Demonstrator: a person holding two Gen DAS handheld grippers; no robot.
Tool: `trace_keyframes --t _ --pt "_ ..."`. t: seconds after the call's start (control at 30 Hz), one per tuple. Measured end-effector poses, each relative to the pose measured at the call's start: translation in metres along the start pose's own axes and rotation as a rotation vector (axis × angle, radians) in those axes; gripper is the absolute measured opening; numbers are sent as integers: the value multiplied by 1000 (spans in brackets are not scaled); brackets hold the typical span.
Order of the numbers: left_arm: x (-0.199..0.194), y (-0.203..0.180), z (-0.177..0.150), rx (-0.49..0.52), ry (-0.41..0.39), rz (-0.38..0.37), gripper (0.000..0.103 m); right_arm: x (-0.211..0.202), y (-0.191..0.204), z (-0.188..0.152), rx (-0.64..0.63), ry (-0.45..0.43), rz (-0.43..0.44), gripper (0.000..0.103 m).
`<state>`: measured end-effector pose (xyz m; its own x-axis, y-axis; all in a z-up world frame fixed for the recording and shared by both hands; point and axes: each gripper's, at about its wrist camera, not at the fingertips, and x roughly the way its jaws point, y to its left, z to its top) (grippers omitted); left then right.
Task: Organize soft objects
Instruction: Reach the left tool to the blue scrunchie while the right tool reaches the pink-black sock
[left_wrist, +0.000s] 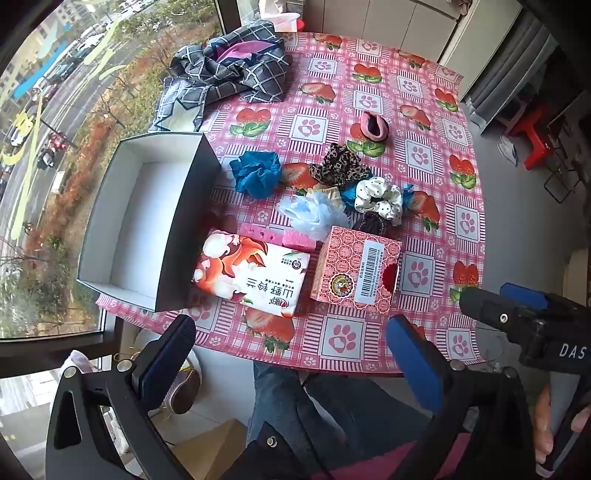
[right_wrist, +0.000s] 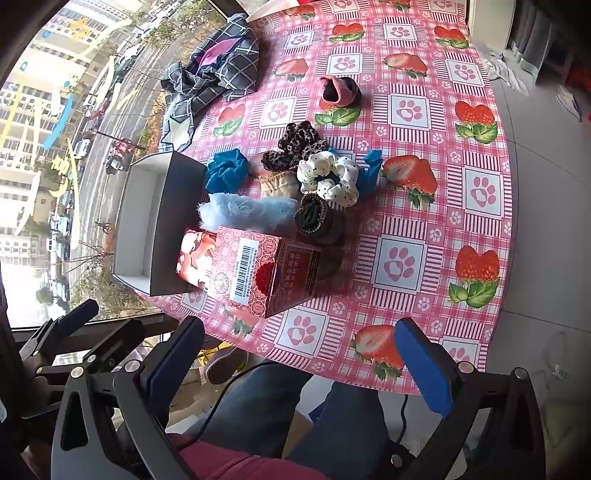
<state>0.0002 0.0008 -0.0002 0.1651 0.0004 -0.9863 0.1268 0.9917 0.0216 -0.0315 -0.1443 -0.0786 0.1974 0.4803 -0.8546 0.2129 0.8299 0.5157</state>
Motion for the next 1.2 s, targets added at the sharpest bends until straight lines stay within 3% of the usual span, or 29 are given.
trace_keyframes --t 0.33,0.67,0.83,1.0,1.2 --pt "1 14 0 -43 -2 -5 103 4 -1 4 9 5 9 103" --pt "13 28 39 -33 2 -5 103 5 -17 19 105 -37 -5 103" --pt "40 36 71 3 15 -30 103 11 -29 30 179 -60 -1 103" --pt "65 42 104 70 19 -55 103 25 -38 43 288 -25 -28 103" --pt "123 48 130 177 100 -5 103 54 -43 64 353 -1 -83 103"
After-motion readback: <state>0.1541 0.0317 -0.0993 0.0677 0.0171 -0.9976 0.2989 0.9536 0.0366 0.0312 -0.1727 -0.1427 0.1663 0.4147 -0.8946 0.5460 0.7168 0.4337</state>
